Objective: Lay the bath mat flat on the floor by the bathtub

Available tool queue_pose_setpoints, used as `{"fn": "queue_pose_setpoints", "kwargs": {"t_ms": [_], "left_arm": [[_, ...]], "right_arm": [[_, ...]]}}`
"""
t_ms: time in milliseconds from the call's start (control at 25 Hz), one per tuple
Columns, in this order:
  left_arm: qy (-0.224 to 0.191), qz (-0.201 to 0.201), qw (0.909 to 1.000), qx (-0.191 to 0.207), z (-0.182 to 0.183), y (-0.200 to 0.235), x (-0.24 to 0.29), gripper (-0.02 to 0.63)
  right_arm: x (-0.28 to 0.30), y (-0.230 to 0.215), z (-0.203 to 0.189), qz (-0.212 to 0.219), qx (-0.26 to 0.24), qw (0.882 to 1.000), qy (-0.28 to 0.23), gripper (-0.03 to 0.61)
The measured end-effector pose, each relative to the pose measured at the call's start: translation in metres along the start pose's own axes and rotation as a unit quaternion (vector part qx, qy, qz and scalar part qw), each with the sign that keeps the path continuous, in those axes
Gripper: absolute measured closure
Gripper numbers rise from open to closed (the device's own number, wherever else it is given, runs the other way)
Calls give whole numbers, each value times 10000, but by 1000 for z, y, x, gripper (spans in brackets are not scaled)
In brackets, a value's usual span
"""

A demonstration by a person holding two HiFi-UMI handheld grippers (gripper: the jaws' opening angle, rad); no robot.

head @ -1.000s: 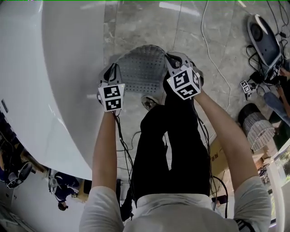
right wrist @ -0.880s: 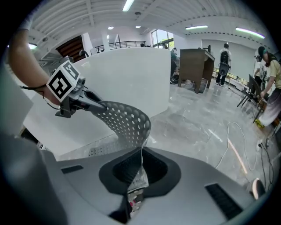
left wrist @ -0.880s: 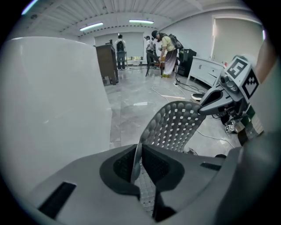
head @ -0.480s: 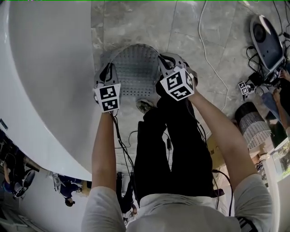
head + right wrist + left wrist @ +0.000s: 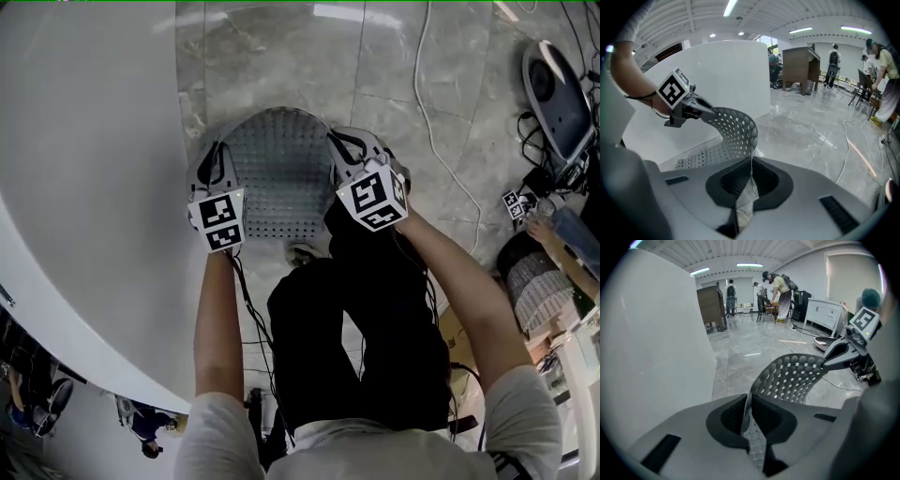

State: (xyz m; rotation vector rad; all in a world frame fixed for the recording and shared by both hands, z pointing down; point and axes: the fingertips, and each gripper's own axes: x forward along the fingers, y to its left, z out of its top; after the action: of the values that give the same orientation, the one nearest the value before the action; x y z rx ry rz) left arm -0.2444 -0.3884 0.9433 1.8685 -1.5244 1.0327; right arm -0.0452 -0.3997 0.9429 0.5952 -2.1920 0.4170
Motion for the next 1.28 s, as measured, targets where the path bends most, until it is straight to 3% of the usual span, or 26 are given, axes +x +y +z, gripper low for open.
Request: {"fn": "queue_pose_setpoints", "kwargs": {"t_ms": [160,280,480,560,640,880,1160,1280], "left_arm": [[-326,-62,9989,342,-5,-4,16,585],[-535,-207,9967,567,-8,-2,35,584],[-901,-107,9930,751,-9,6,74,584],[-989,-143,9898,1012,-8,3,87,584],[-962,-209,9874,1239,-9,6,95,584],[-865,-218,9872,1319,-8,14,112,584],[-131,171,9771,2119,-42,16,151,584],[-171,212,9784,2048,-38,21,158,584]], "right_arm": [[12,-8,-16,-267,326,9986,-327,562],[27,-7,-27,-379,183,9981,-446,561],[62,-10,-40,-654,-124,9949,-763,561],[74,-14,-44,-819,-100,9927,-885,563],[79,-19,-42,-965,-82,9908,-941,561],[79,-25,-44,-1157,-150,9904,-739,561],[95,-7,-57,-1160,-961,9880,-352,561],[100,-14,-59,-1185,-1006,9873,-317,561]]}}
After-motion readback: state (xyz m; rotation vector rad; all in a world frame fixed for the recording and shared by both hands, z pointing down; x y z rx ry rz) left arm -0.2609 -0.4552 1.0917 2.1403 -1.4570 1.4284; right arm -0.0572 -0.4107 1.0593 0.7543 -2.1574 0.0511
